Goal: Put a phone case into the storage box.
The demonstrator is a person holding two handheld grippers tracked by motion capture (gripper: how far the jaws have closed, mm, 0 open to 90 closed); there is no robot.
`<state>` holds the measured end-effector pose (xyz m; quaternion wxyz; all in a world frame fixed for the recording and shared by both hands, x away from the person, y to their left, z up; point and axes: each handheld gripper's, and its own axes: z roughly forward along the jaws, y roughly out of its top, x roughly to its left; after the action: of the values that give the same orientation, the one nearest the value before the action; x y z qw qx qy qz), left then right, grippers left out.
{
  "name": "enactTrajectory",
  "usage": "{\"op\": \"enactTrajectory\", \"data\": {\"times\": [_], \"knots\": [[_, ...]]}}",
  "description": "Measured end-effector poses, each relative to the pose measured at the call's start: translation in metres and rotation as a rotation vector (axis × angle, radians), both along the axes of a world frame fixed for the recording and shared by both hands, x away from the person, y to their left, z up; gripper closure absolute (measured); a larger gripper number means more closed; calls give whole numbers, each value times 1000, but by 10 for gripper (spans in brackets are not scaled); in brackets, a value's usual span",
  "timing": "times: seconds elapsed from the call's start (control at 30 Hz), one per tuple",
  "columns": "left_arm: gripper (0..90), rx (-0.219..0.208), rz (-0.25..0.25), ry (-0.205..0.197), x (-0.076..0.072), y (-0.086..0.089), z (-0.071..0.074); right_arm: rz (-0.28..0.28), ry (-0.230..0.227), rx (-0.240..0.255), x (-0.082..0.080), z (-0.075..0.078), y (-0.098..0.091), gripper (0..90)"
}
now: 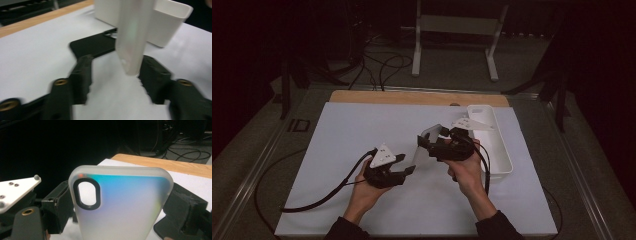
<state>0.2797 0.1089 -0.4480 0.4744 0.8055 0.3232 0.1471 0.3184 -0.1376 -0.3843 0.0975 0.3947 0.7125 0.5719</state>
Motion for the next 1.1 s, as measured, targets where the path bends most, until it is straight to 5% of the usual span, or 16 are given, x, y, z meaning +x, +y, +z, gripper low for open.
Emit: {"op": "enactTrajectory", "data": {"times": [0.2, 0.53, 0.77, 1.1], "knots": [[166, 2, 112, -18, -3, 26, -1, -17, -10, -25, 3, 3, -9, 167], [6, -2, 173, -4, -9, 56, -7, -73, -39, -47, 9, 13, -26, 167], [0, -35, 212, -14, -17, 81, -15, -118, -62, -72, 18, 23, -41, 167], [0, -8, 261, -11, -32, 107, -31, -166, -76, -109, 29, 28, -55, 167]]}}
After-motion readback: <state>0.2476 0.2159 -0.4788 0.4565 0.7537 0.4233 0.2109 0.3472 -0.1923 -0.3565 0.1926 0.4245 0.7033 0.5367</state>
